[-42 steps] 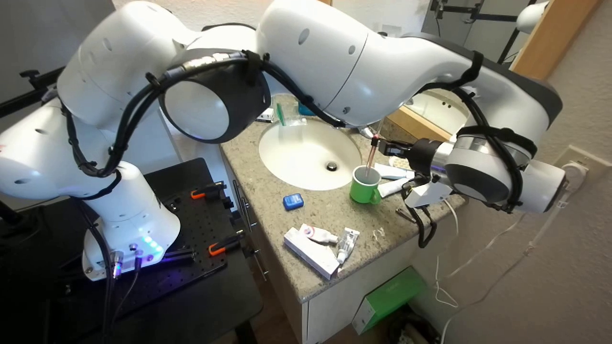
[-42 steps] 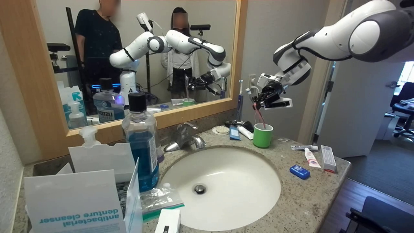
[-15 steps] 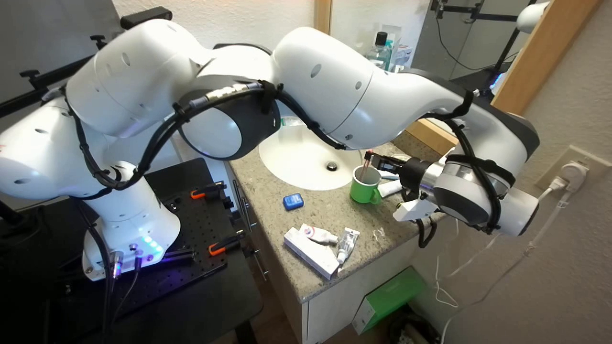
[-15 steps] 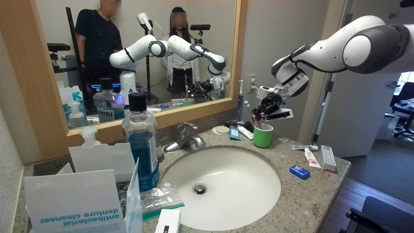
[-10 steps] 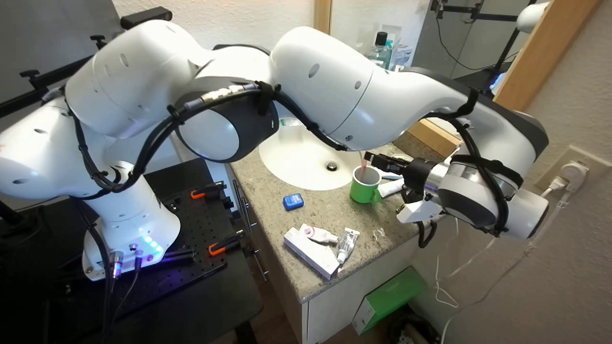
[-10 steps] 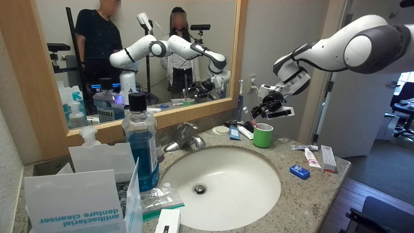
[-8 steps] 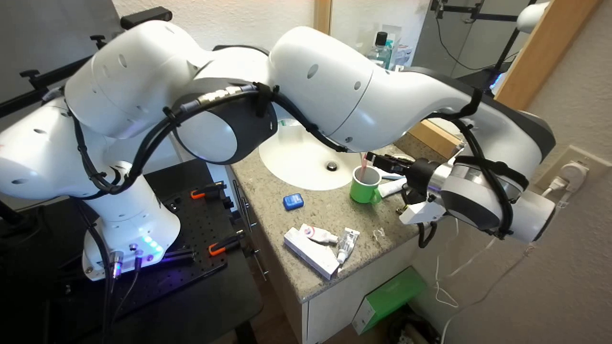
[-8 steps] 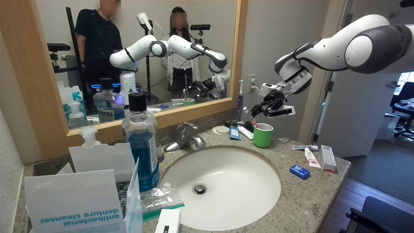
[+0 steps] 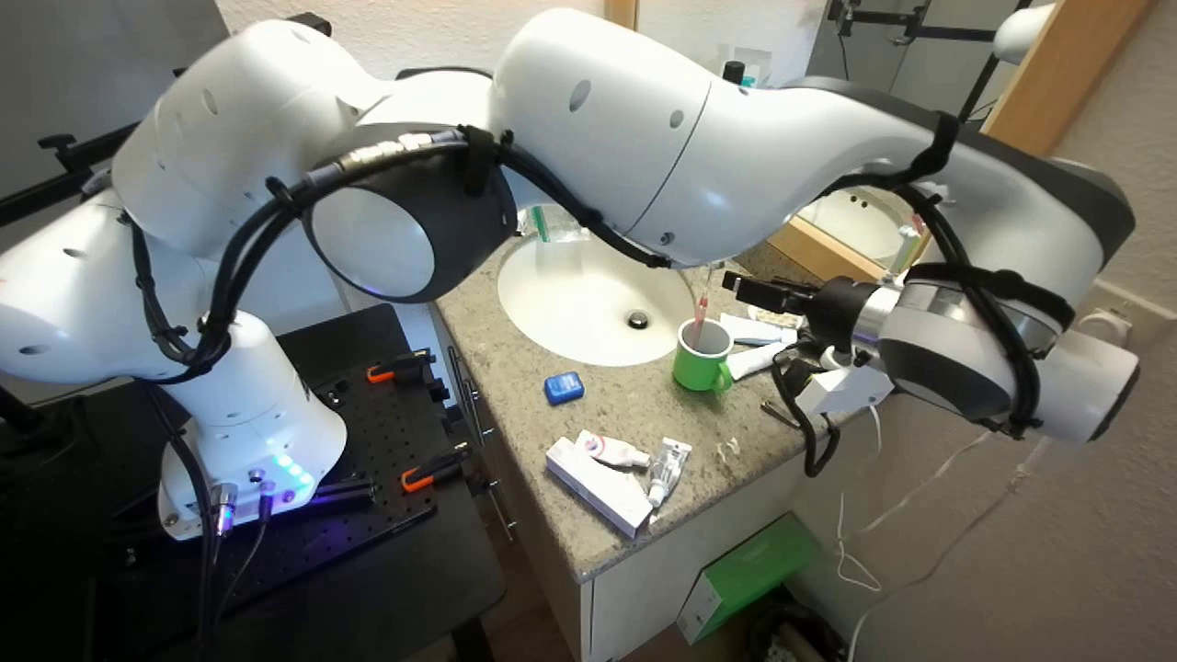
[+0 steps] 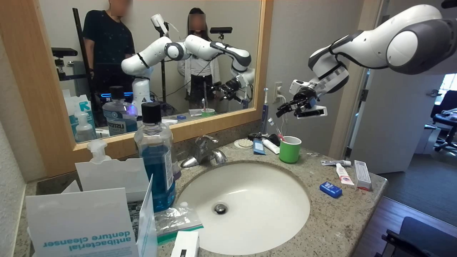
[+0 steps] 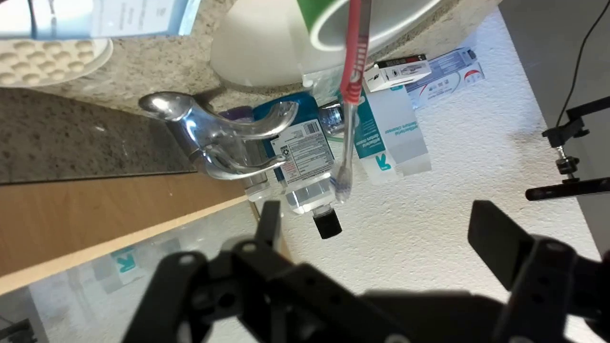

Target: Put the toothbrush into the green cup

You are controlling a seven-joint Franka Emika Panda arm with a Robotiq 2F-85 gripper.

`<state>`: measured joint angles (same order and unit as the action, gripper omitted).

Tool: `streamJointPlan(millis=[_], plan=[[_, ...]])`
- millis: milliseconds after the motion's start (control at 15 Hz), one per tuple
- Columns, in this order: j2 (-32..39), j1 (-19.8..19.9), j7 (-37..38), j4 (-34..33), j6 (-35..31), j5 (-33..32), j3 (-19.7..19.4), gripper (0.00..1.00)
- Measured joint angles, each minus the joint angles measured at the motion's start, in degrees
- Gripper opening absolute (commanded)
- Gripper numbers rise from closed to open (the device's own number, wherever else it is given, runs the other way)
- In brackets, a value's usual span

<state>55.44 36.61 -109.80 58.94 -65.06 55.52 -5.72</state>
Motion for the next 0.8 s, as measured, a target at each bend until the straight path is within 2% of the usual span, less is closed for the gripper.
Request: streamJointPlan(millis=[400,800], plan=[[-6.00,-3.01,-0.84,2.74,0.92,-4.10,-0.01,1.00],[-16.17,-7.56,-3.70,13.90,0.85,-11.57,-0.13,1.00]])
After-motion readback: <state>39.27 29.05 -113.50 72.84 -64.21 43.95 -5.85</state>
